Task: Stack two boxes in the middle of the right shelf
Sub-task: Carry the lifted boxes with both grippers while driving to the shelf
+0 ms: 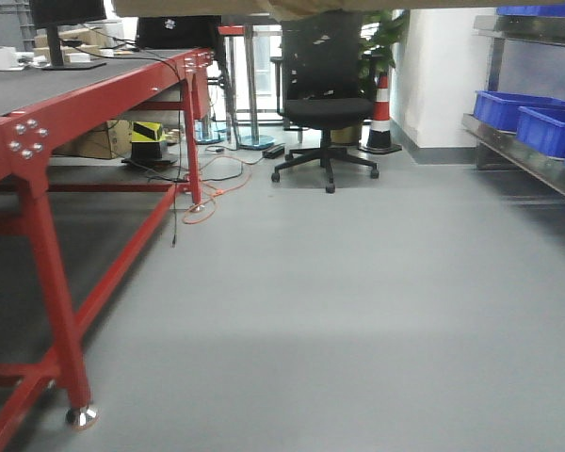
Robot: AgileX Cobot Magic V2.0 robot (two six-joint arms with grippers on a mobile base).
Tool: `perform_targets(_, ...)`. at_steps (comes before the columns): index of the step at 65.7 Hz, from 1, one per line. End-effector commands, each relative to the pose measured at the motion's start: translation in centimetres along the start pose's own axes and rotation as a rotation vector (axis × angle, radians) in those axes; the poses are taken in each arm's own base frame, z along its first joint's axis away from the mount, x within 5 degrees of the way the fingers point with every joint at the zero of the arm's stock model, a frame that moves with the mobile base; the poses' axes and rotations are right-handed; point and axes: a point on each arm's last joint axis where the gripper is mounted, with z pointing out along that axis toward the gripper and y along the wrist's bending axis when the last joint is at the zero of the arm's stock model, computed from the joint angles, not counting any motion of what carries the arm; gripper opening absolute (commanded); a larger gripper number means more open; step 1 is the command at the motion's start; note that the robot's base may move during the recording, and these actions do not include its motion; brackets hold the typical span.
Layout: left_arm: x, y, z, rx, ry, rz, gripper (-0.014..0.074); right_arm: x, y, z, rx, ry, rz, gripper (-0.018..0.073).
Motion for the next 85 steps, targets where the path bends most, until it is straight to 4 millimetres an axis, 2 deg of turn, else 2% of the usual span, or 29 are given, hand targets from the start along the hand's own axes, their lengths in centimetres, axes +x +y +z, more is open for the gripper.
perform_targets(1, -0.8, 0.04, -1.07, 0.006, -0.083, 0.013, -0.0111, -0.59, -0.43, -0.55, 0.043, -0.06, -0.02, -0.0151)
perform_targets(85, -0.82, 0.2, -1.07, -0.012, -0.085, 0.023, -0.0111, -0.6, -0.41, -0.54, 0.042, -0.061, -0.019, -0.0151)
